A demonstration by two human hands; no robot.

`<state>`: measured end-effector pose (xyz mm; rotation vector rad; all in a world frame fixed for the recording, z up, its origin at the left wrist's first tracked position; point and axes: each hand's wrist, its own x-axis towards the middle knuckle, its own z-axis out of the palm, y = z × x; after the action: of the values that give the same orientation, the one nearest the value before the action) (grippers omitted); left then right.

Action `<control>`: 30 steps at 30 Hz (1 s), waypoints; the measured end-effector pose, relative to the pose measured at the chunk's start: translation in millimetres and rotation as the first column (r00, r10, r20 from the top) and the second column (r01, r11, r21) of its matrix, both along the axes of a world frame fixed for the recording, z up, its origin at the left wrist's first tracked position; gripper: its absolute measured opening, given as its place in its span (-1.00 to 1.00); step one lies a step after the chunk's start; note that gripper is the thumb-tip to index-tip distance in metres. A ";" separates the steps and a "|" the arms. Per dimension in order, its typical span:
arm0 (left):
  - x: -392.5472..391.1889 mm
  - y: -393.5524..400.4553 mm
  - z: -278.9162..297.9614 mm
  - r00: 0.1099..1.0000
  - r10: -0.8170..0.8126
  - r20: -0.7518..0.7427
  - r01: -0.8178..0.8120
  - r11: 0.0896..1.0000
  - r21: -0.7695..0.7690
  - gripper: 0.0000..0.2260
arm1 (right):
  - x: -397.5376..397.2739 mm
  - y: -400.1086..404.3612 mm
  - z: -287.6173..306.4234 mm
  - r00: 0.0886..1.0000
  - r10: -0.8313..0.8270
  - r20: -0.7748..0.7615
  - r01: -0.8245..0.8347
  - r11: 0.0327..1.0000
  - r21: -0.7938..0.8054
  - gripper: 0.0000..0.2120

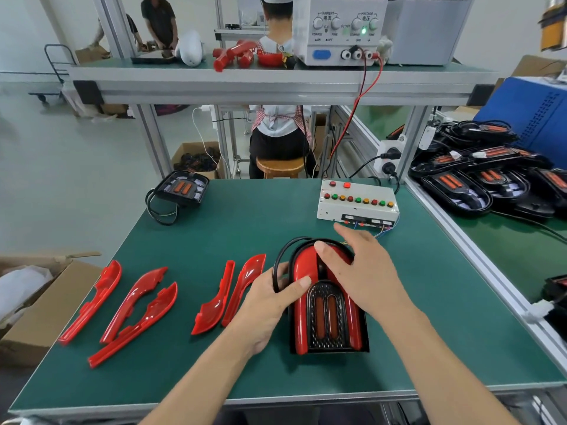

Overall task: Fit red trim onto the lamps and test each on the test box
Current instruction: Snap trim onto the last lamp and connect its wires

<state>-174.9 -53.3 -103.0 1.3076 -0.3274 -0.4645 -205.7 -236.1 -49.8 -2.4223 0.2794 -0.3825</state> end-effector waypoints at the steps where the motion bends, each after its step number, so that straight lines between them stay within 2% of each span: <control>1: 1.4 -0.9 0.3 0.999 0.009 -0.051 -0.010 1.000 -0.021 -0.67 | -4.0 0.4 -0.8 0.996 -0.035 0.080 0.045 0.992 -0.116 -0.40; 3: 3.5 -2.7 0.7 0.991 0.028 -0.131 -0.034 0.999 -0.037 -0.78 | -17.5 5.7 -2.7 0.950 0.002 0.314 0.078 0.967 -0.242 -0.65; 4: 4.2 -3.7 0.6 0.986 0.048 -0.162 -0.054 0.998 -0.034 -0.83 | -26.5 12.0 -5.3 0.925 0.047 0.377 0.054 0.966 -0.253 -0.77; 5: 4.5 -4.7 0.5 0.981 0.066 -0.184 -0.073 0.997 -0.027 -0.85 | -36.1 20.0 -8.7 0.921 0.082 0.381 0.022 0.965 -0.261 -0.79; 7: 5.0 -6.6 0.1 0.973 0.097 -0.208 -0.100 0.995 -0.003 -0.79 | -54.3 38.7 -18.1 0.960 0.110 0.257 -0.037 0.961 -0.275 -0.69; 9: 4.9 -7.5 -0.5 0.970 0.113 -0.216 -0.113 0.994 0.009 -0.64 | -64.4 52.9 -27.3 0.992 0.078 0.096 -0.046 0.952 -0.303 -0.62; 13: 1.9 -7.3 1.2 0.972 0.122 -0.203 -0.123 0.992 0.007 -0.56 | -63.5 61.4 -30.0 0.996 -0.008 -0.090 -0.021 0.951 -0.310 -0.64; 16: 0.7 -7.2 3.2 0.967 0.120 -0.225 -0.121 0.993 0.009 -0.46 | -61.0 64.7 -27.1 0.994 -0.048 -0.103 0.017 0.960 -0.279 -0.69; 21: 1.1 -6.9 5.6 0.948 0.123 -0.293 -0.136 0.990 -0.026 -0.37 | -64.2 70.4 -26.9 0.996 -0.086 -0.035 0.076 0.971 -0.226 -0.71; 23: 0.4 -6.8 4.6 0.950 0.127 -0.286 -0.136 0.991 -0.015 -0.38 | -65.0 72.5 -26.5 0.996 -0.089 -0.025 0.079 0.956 -0.284 -0.71; 26: 1.0 -5.7 3.2 0.959 0.125 -0.254 -0.124 0.992 0.017 -0.44 | -67.4 78.0 -25.7 0.999 -0.040 0.003 0.037 0.875 -0.483 -0.66; 30: 1.5 -5.2 3.0 0.968 0.116 -0.222 -0.108 0.993 0.049 -0.62 | -69.2 83.1 -27.2 1.000 -0.014 0.027 0.027 0.804 -0.594 -0.64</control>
<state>-173.5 -58.6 -100.0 1.2870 -0.0558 -0.5188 -274.9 -153.0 -77.0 -3.0347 0.1919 -0.5751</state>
